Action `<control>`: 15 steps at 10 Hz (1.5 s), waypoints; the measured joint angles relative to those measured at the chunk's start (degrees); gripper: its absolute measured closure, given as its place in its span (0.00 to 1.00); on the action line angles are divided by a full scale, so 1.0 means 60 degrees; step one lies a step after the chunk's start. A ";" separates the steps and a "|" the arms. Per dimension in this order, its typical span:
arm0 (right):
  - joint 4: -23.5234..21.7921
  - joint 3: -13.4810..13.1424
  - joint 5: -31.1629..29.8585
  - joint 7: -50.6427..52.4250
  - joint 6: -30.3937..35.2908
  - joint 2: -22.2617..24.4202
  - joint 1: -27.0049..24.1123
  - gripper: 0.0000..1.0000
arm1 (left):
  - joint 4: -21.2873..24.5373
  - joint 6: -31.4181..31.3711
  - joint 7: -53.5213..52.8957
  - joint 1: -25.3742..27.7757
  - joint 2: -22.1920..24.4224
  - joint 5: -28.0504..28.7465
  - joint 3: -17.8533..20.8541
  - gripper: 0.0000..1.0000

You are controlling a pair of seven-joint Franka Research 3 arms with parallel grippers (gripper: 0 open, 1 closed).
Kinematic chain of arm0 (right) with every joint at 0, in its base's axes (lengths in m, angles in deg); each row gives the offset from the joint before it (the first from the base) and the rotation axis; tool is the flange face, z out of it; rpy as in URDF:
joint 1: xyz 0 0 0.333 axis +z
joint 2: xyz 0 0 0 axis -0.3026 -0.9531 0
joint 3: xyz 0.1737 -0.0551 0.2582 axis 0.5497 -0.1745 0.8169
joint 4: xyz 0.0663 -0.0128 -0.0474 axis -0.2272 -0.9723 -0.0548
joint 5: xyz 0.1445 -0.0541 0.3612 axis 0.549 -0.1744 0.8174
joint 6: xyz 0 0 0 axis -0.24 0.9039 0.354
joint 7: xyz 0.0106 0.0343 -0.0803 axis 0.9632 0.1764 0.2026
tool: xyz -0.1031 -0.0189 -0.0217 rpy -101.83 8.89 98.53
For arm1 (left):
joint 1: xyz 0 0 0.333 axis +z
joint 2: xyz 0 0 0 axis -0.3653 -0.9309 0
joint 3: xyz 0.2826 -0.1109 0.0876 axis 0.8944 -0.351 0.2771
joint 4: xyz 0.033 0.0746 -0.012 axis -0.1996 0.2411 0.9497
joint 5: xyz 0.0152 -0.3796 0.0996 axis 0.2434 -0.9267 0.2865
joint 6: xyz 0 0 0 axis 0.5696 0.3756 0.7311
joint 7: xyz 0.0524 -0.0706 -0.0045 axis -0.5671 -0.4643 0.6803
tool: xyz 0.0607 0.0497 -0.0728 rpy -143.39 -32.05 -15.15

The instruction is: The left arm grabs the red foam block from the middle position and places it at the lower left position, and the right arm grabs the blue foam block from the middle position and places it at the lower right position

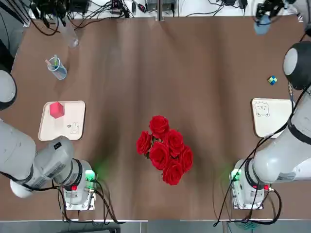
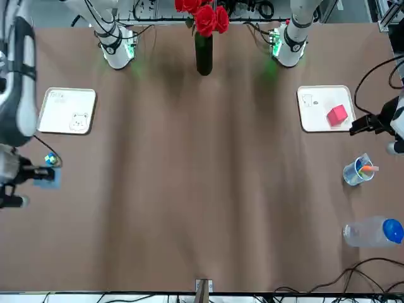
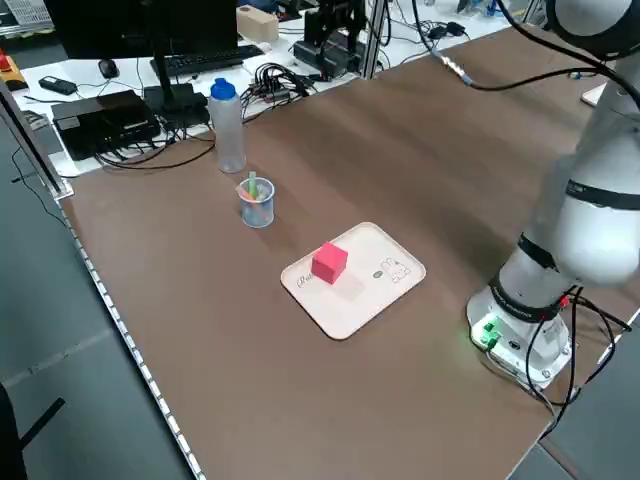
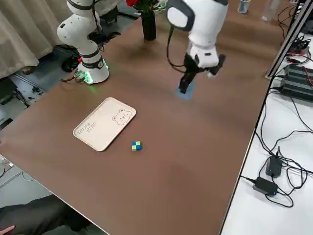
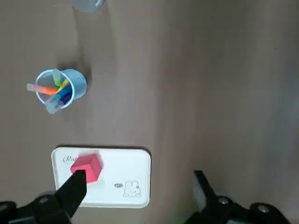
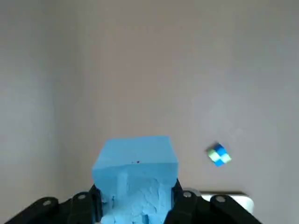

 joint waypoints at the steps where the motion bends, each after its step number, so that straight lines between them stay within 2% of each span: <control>1: -0.0157 0.0002 -0.0039 0.1157 0.0085 0.0070 -0.0562 0.47 | -0.0221 0.0123 0.0220 -0.0841 0.0058 -0.0013 0.0604 0.00; 4: -0.1063 0.0089 -0.0556 0.3498 -0.0546 0.0346 -0.1913 0.47 | -0.0283 0.0582 0.1014 -0.2721 0.0747 -0.0044 0.1738 0.00; 6: -0.2083 0.0461 -0.0587 0.5710 -0.1639 0.0668 -0.3377 0.47 | -0.0215 0.0666 0.1301 -0.3657 0.1098 -0.0190 0.2429 0.00; 8: -0.3221 0.1089 -0.0599 0.7817 -0.2551 0.0746 -0.4994 0.47 | -0.0200 0.0668 0.1307 -0.3732 0.1249 -0.0319 0.2563 0.00; 10: -0.4490 0.1484 -0.0600 0.8842 -0.3812 0.0764 -0.6236 0.47 | -0.0195 0.0668 0.1307 -0.3782 0.1310 -0.0345 0.2576 0.00; 13: -0.6127 0.1554 -0.0399 0.8851 -0.5180 0.1131 -0.7106 0.47 | -0.0181 0.0668 0.1273 -0.3818 0.1308 -0.0347 0.2596 0.00; 15: -0.7349 0.1563 -0.0318 0.8667 -0.5480 0.1916 -0.7169 0.47 | -0.0181 0.0665 0.1224 -0.3798 0.1308 -0.0347 0.2627 0.00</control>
